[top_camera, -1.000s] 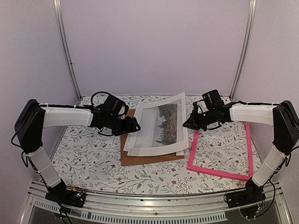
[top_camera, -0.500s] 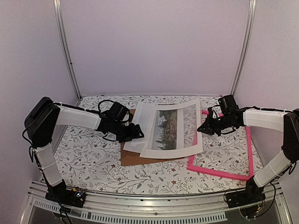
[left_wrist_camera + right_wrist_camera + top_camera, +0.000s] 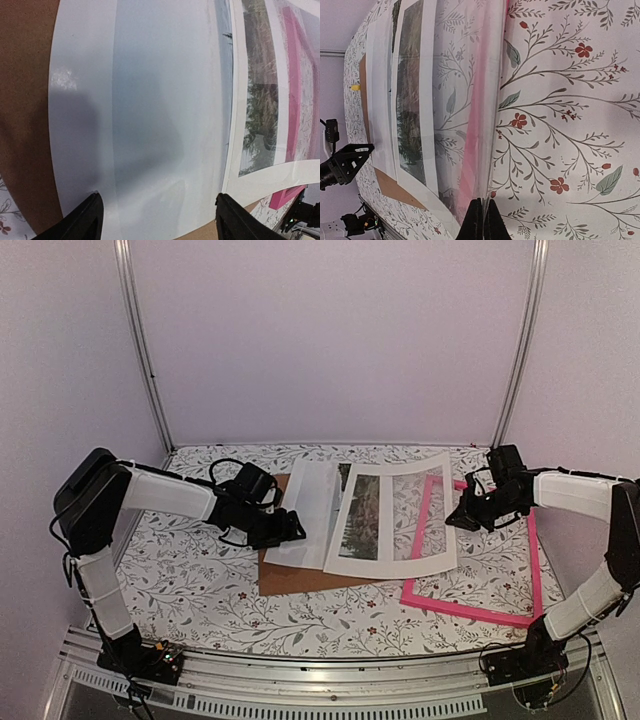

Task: Take the photo out of the frame

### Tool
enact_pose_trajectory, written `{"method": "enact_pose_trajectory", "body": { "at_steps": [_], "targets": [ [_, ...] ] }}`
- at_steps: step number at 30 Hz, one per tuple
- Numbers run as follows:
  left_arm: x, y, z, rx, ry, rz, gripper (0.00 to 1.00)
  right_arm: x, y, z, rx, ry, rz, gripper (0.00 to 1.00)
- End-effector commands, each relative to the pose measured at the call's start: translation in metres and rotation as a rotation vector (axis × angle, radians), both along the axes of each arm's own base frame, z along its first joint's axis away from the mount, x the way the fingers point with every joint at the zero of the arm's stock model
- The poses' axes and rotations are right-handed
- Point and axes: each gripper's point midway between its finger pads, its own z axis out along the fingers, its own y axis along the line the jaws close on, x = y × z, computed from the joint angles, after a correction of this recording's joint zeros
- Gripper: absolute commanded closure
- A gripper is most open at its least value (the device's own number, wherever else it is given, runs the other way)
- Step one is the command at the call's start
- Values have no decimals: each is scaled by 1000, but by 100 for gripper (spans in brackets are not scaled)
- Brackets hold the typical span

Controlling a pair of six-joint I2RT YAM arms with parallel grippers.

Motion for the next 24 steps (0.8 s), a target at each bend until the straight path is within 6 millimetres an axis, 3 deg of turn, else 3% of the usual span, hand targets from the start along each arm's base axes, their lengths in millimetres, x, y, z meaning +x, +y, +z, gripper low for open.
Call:
{"method": "enact_pose_trajectory", "body": {
  "at_steps": [1, 24],
  "targets": [
    [-2, 9, -19, 36, 31, 19, 21, 0, -19, -3, -97, -9, -12, 100],
    [1, 18, -18, 70, 18, 27, 21, -11, -59, -12, -260, 41, 4, 100]
  ]
}}
